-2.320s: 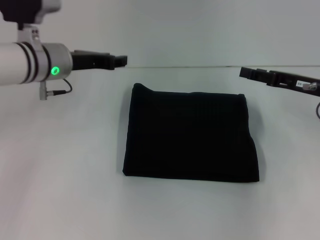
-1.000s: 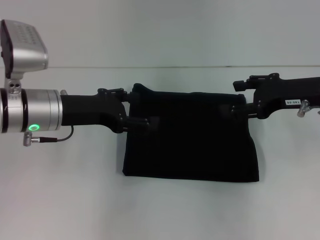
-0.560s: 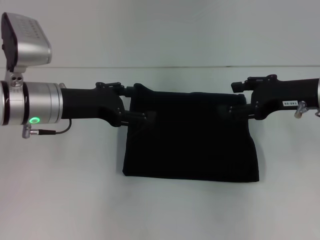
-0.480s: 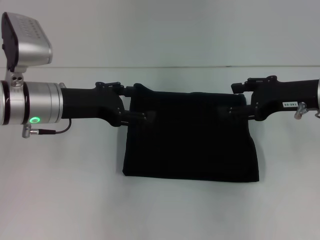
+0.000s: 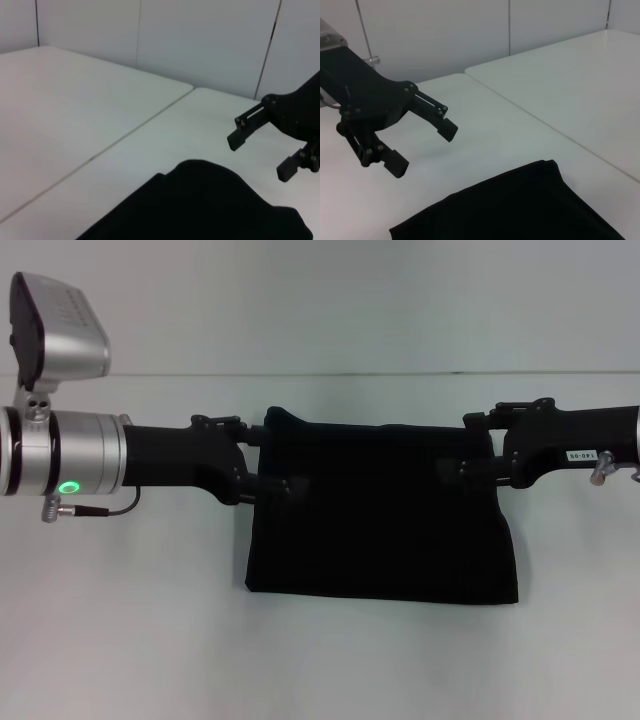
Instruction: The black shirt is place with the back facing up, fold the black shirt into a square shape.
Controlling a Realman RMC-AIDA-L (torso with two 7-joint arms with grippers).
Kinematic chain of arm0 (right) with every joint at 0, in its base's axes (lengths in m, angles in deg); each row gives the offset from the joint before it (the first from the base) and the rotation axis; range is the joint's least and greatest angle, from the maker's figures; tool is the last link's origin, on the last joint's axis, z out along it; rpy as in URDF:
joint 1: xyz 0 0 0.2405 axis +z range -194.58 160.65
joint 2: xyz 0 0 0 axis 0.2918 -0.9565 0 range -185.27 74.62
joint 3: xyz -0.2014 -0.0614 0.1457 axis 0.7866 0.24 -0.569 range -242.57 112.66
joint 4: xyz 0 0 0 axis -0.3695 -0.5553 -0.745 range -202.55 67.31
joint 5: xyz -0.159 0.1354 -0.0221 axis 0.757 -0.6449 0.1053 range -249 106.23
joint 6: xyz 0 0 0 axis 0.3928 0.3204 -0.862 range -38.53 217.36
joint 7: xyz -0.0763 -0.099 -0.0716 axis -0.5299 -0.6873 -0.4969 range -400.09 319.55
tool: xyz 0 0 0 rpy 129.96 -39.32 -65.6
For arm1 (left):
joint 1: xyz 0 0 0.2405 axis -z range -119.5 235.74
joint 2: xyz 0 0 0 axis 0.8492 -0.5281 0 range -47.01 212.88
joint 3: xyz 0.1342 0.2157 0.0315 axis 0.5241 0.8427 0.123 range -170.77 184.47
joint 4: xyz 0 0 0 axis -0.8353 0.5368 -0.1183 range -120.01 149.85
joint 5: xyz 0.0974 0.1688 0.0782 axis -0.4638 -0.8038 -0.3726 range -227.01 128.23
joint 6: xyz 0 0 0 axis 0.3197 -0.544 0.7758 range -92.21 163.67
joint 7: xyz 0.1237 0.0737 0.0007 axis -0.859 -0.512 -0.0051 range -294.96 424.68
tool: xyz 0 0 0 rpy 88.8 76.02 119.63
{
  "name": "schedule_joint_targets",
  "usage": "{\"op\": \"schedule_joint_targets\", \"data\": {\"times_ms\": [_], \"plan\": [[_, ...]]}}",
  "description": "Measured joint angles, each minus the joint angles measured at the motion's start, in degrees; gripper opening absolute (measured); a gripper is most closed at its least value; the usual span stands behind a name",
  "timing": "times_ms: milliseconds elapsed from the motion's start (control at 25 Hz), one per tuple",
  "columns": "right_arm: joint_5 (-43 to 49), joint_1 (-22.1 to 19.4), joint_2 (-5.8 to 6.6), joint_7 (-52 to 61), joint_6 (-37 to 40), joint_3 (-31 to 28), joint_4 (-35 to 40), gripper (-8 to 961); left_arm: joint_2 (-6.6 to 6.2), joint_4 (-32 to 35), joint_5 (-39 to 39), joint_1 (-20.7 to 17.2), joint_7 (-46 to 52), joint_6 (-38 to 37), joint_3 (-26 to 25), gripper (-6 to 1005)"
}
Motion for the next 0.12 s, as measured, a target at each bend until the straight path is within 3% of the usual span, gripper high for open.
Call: {"op": "schedule_joint_targets", "data": {"times_ms": [120], "plan": [[0.0, 0.0, -0.05, -0.1, 0.1, 0.1, -0.1, 840, 0.01, 0.0, -0.7, 0.1, 0.1, -0.1, 0.1, 934]]}}
